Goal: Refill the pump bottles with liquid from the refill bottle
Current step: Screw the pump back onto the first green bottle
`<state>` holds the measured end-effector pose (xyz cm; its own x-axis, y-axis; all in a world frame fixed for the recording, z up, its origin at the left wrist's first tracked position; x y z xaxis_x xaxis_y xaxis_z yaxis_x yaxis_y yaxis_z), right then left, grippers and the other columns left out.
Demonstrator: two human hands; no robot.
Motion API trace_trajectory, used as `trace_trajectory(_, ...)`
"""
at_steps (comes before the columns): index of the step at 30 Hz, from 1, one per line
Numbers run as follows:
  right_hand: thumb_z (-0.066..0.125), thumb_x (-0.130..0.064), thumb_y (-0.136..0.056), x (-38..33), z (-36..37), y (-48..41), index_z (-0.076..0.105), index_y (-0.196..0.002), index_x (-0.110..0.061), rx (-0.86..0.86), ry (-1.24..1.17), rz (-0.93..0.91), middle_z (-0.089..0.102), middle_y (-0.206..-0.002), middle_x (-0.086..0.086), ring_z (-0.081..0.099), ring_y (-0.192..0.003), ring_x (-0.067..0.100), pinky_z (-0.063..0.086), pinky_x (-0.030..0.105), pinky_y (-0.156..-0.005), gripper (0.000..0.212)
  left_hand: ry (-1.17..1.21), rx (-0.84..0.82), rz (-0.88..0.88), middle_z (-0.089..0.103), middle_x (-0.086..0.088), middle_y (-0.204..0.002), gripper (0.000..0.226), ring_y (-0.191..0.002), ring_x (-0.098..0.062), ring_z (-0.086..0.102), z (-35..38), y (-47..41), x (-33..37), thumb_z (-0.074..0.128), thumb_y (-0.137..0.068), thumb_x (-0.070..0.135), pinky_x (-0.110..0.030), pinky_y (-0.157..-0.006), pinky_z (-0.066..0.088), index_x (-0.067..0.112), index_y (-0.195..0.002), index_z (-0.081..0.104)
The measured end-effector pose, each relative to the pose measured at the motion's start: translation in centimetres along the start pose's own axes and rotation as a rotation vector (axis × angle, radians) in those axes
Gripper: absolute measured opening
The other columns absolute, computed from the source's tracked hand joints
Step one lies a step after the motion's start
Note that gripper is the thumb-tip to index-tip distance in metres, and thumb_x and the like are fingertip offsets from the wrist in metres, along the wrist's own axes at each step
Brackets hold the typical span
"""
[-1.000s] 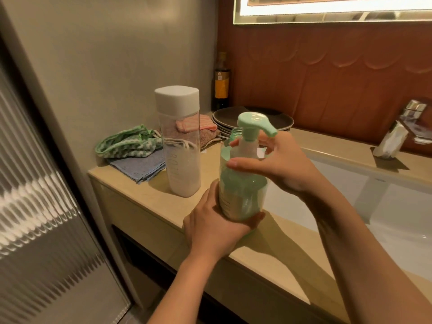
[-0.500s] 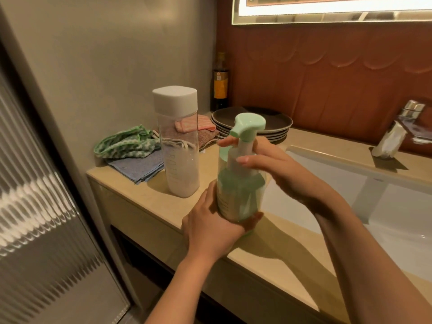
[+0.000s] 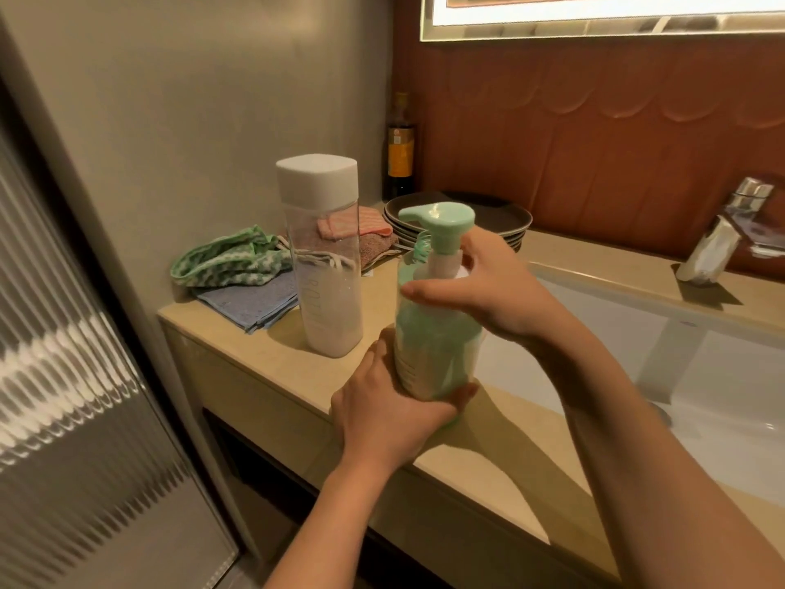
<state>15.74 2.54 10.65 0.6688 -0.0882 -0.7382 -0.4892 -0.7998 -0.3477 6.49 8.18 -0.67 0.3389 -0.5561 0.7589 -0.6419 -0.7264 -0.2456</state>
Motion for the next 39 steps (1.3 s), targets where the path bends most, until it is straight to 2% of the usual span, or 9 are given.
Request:
trace_trajectory(3, 0.074, -0.037, -0.066, 0.2, 0.6, 0.1, 0.049, -0.088, -0.031, 0.084, 0.009, 0.019, 0.060, -0.095, 0.001, 0.056, -0.098, 0.023, 0.050, 0.050, -0.086, 0.034, 0.011, 0.003, 0.005, 0.058, 0.015, -0.108, 0.086, -0.109, -0.018, 0.054, -0.1, 0.1, 0.2, 0.068, -0.049, 0.076, -0.029, -0.080, 0.034, 0.036, -0.121, 0.042)
trace_trajectory(6, 0.067, -0.048, -0.061, 0.3, 1.3, 0.4, 0.057, -0.095, -0.022, 0.051, -0.036, 0.031, 0.059, -0.098, 0.008, 0.056, -0.100, 0.026, 0.051, 0.050, -0.085, 0.044, -0.007, 0.001, 0.019, 0.058, 0.013, -0.115, 0.084, -0.111, -0.019, 0.054, -0.1, 0.2, 0.4, 0.068, -0.053, 0.073, -0.030, -0.083, 0.036, 0.037, -0.124, 0.039)
trace_trajectory(9, 0.065, -0.043, -0.073, -0.5, 1.5, 0.8, 0.060, -0.108, -0.009, -0.066, -0.069, -0.006, 0.063, -0.105, 0.008, 0.061, -0.096, 0.014, 0.055, 0.036, -0.086, 0.049, -0.012, -0.007, 0.019, 0.059, 0.011, -0.115, 0.081, -0.111, -0.020, 0.054, -0.1, 0.2, 0.5, 0.067, -0.056, 0.071, -0.032, -0.086, 0.037, 0.037, -0.123, 0.039)
trace_trajectory(15, 0.050, -0.029, -0.076, -0.2, 1.3, 2.4, 0.056, -0.120, -0.016, -0.266, -0.243, 0.013, 0.058, -0.118, -0.004, 0.056, -0.093, -0.012, 0.042, 0.001, -0.075, 0.047, -0.010, -0.014, 0.007, 0.056, 0.013, -0.115, 0.082, -0.110, -0.018, 0.052, 0.0, 0.1, 0.4, 0.067, -0.056, 0.070, -0.030, -0.083, 0.033, 0.039, -0.125, 0.036)
trace_trajectory(20, 0.066, -0.036, -0.076, 0.1, 0.2, 2.4, 0.064, -0.112, -0.019, -0.163, -0.162, 0.001, 0.066, -0.111, -0.003, 0.060, -0.103, 0.005, 0.049, 0.022, -0.091, 0.040, -0.014, -0.012, 0.010, 0.056, 0.012, -0.114, 0.081, -0.110, -0.018, 0.052, 0.0, 0.2, 0.4, 0.068, -0.057, 0.070, -0.027, -0.079, 0.029, 0.036, -0.124, 0.037)
trace_trajectory(23, 0.076, -0.048, -0.060, 0.6, -0.9, 2.1, 0.067, -0.106, -0.022, -0.006, -0.077, 0.048, 0.068, -0.108, -0.007, 0.059, -0.106, 0.009, 0.046, 0.041, -0.097, 0.054, -0.016, -0.017, 0.010, 0.055, 0.012, -0.119, 0.086, -0.113, -0.017, 0.051, 0.0, 0.3, 0.5, 0.067, -0.057, 0.071, -0.029, -0.083, 0.031, 0.037, -0.128, 0.035)
trace_trajectory(26, 0.078, -0.054, -0.051, 0.8, -1.1, 2.2, 0.063, -0.098, -0.019, 0.135, -0.030, 0.081, 0.066, -0.101, -0.004, 0.060, -0.098, 0.014, 0.050, 0.043, -0.088, 0.061, 0.000, -0.011, 0.009, 0.056, 0.014, -0.118, 0.085, -0.113, -0.017, 0.052, 0.0, 0.3, 0.4, 0.068, -0.057, 0.071, -0.028, -0.082, 0.031, 0.039, -0.128, 0.035)
trace_trajectory(32, 0.081, -0.037, -0.061, 1.0, -0.3, 1.8, 0.053, -0.102, -0.012, 0.245, -0.006, 0.122, 0.062, -0.097, 0.002, 0.060, -0.091, 0.018, 0.054, 0.043, -0.081, 0.056, 0.000, -0.009, -0.004, 0.058, 0.015, -0.115, 0.080, -0.110, -0.019, 0.054, 0.2, 0.0, 0.1, 0.066, -0.054, 0.074, -0.033, -0.087, 0.040, 0.041, -0.121, 0.038)
trace_trajectory(39, 0.077, -0.044, -0.060, 1.0, -0.5, 2.0, 0.042, -0.081, -0.029, 0.363, 0.116, 0.133, 0.057, -0.093, -0.002, 0.055, -0.094, 0.020, 0.053, 0.042, -0.080, 0.044, 0.011, 0.027, 0.022, 0.058, 0.015, -0.118, 0.084, -0.110, -0.017, 0.054, 0.2, 0.0, -0.2, 0.064, -0.051, 0.078, -0.035, -0.089, 0.042, 0.040, -0.122, 0.039)
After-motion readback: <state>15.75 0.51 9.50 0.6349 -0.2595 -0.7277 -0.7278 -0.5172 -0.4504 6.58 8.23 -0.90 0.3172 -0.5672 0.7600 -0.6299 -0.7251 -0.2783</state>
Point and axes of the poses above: each hand's wrist, its own y-axis away from the middle knuckle, its own z-axis out of the palm, x = y × z, the point moved 9 cm from there along -y, towards the middle knuckle
